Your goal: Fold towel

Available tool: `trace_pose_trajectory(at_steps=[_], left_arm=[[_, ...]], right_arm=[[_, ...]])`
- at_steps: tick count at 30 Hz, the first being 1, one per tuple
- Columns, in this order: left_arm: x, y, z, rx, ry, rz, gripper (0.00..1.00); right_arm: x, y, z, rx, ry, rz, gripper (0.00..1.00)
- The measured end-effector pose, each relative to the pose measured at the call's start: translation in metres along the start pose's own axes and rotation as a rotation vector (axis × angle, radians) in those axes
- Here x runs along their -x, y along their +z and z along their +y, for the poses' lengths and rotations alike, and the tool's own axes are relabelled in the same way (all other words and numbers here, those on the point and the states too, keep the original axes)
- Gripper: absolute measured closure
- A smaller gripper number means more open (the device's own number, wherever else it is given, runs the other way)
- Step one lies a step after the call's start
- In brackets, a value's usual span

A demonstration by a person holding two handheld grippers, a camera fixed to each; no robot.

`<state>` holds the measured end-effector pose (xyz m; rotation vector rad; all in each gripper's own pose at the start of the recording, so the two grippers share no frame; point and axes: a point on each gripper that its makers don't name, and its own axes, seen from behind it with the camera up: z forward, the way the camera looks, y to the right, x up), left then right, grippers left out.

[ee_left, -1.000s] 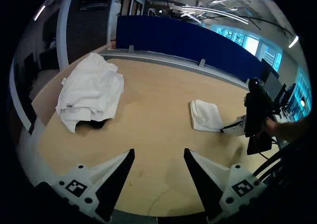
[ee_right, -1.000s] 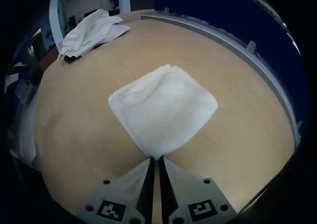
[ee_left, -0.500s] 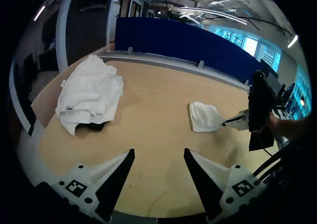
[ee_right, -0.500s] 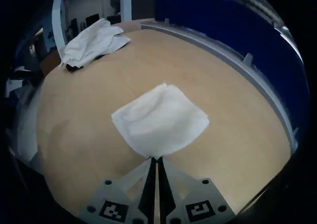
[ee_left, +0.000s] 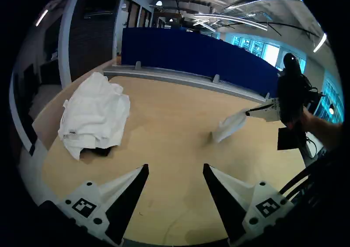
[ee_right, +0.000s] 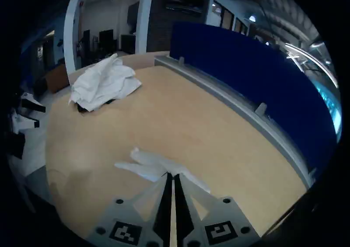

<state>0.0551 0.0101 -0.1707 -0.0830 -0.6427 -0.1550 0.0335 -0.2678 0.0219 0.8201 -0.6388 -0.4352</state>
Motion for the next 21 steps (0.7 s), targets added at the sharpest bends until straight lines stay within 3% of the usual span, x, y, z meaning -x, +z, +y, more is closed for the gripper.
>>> trace_pose_trajectory(at_steps=[6,21], left_arm=[[-0.008,0.000,0.009,0.016,0.010,0.017,0.08],[-0.017,0.003,0.030,0.050,0.023,0.031,0.08]], right_arm=[[-0.022,-0.018,0.013,0.019,-0.003,0.033,0.97],[-0.023,-0.049,0.048,0.054,-0.001,0.047,0.97]])
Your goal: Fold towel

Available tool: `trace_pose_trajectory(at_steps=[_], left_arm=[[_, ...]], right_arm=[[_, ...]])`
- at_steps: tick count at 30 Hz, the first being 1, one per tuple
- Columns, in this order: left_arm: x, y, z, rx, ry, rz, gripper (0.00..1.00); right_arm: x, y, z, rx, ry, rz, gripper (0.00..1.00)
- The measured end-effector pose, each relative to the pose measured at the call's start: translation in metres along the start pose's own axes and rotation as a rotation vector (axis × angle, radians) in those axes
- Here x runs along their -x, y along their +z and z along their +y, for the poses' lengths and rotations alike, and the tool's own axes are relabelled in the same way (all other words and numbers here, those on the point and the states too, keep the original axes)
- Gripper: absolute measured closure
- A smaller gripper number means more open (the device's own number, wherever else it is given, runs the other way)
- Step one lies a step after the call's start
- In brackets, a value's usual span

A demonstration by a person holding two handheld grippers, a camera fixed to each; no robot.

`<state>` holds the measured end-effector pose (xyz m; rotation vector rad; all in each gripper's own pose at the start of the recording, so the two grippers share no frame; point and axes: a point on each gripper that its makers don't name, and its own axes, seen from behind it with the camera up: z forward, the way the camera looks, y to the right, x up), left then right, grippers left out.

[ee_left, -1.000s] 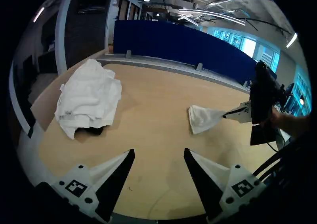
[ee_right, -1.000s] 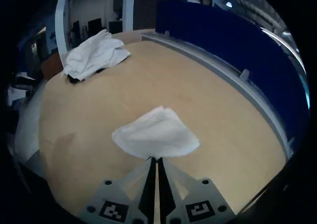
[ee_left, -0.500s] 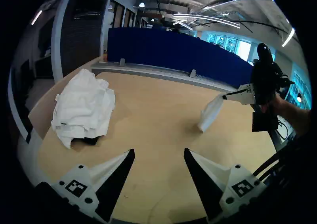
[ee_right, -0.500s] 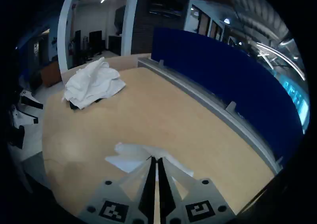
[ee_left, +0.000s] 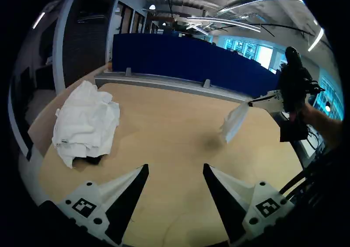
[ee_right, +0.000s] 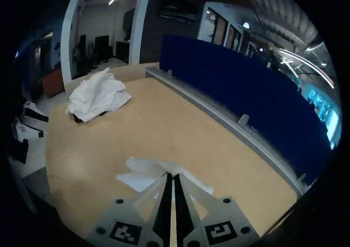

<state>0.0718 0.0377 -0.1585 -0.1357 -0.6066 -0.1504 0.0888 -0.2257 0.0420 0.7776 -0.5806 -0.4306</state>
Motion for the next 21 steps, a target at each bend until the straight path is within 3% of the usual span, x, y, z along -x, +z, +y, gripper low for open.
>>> trace_pose_trajectory(at_steps=[11,21], left_arm=[[-0.002,0.004,0.012,0.006,0.018,-0.007,0.08],[-0.006,0.012,0.025,-0.001,0.020,-0.017,0.08]], right_arm=[[0.028,-0.036,0.045,0.014,0.004,-0.020,0.97],[0.079,-0.077,0.113,0.056,0.004,-0.068,0.97]])
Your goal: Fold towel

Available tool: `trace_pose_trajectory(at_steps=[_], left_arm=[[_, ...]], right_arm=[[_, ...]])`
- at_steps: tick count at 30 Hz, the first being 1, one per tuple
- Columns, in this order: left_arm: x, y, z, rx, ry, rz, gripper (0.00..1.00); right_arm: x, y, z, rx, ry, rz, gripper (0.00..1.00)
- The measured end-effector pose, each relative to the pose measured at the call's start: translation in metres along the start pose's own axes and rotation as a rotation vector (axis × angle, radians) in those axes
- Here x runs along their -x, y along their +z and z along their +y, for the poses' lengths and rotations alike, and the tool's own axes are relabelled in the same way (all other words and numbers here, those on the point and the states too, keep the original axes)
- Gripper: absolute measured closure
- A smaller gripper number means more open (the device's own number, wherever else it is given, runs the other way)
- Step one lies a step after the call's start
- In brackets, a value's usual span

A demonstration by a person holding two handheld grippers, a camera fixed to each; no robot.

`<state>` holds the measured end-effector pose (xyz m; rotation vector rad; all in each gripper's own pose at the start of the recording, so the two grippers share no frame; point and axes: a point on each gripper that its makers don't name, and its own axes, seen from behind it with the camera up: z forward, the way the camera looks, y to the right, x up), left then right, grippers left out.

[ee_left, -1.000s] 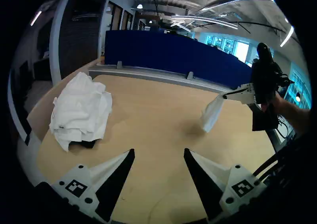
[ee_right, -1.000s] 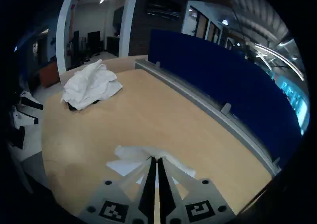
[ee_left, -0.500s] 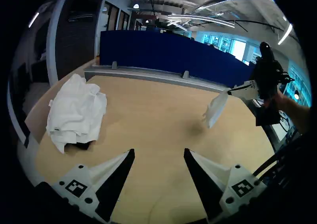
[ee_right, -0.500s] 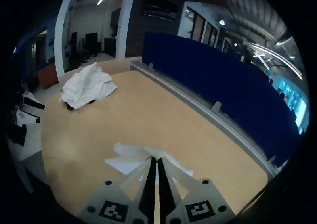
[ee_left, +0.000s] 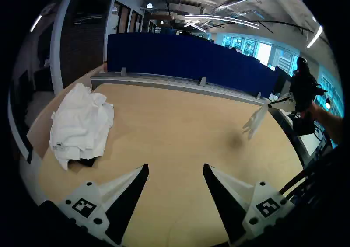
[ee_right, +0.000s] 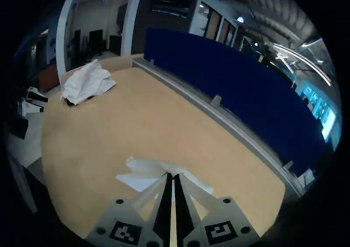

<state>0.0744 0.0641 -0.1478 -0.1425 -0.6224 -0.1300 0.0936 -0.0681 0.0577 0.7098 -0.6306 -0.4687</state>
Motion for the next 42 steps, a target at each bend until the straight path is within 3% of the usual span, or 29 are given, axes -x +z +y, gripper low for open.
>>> trace_pose_trajectory(at_steps=[12,18,27,35,42], left_arm=[[-0.003,0.014,0.025,-0.007,0.020,-0.021,0.08],[-0.003,0.020,0.040,-0.004,0.037,-0.035,0.08],[-0.004,0.026,0.057,0.003,0.055,-0.046,0.08],[-0.005,0.027,0.061,0.003,0.057,-0.047,0.08],[-0.003,0.025,0.062,0.002,0.061,-0.047,0.08]], right_arm=[[0.075,-0.041,0.095,0.065,0.015,-0.066,0.97],[0.104,-0.049,0.125,0.079,0.029,-0.094,0.97],[0.123,-0.045,0.134,0.074,0.028,-0.114,0.97],[0.132,-0.049,0.133,0.068,0.023,-0.123,0.97],[0.160,-0.064,0.131,0.069,0.019,-0.166,0.97]])
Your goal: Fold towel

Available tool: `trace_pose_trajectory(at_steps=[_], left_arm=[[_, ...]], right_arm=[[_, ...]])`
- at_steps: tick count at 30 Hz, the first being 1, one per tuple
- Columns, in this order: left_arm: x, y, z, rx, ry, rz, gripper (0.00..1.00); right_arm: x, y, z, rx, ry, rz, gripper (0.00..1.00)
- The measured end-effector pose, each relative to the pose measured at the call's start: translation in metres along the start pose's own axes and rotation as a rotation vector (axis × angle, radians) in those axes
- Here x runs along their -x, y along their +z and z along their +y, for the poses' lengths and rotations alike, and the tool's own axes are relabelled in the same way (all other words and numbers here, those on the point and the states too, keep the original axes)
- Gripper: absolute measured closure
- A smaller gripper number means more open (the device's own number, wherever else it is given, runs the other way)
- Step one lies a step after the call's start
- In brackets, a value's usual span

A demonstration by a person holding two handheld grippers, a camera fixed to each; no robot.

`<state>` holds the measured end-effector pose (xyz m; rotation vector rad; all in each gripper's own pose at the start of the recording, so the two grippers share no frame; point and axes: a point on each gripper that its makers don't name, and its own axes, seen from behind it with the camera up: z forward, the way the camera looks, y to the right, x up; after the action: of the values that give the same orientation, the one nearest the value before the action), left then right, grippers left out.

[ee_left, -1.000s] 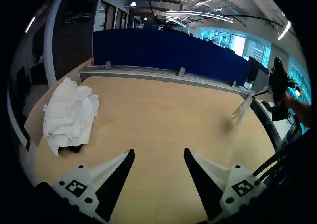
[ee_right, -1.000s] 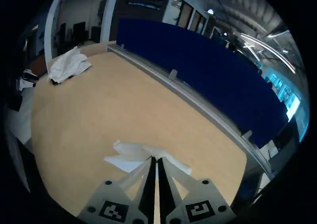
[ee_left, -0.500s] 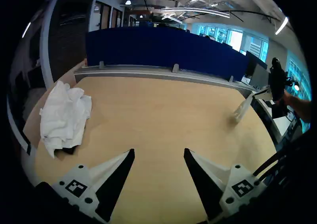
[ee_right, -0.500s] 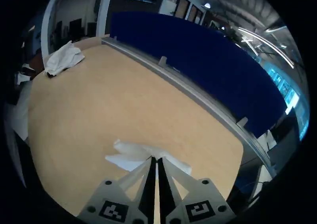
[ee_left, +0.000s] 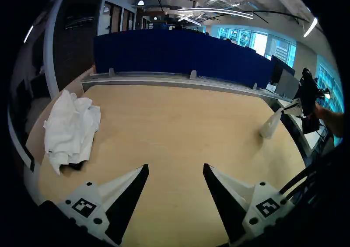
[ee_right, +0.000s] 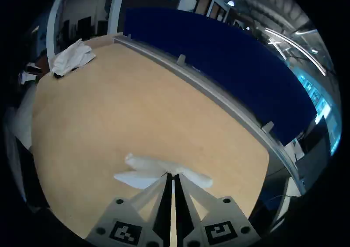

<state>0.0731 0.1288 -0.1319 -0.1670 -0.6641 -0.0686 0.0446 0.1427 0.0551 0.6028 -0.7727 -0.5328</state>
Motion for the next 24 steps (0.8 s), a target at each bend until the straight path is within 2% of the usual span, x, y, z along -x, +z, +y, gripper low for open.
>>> trace_pose_trajectory(at_steps=[8,15,24], left_arm=[[0.005,-0.001,0.004,0.001,0.009,-0.008,0.08],[0.010,-0.002,0.009,0.003,0.015,-0.016,0.08],[0.014,-0.004,0.010,-0.003,0.024,-0.022,0.08]], right_arm=[[0.064,-0.008,-0.005,0.003,-0.025,-0.111,0.97],[0.113,-0.008,-0.010,0.016,0.029,-0.176,0.97],[0.157,0.002,-0.008,0.052,0.123,-0.234,0.97]])
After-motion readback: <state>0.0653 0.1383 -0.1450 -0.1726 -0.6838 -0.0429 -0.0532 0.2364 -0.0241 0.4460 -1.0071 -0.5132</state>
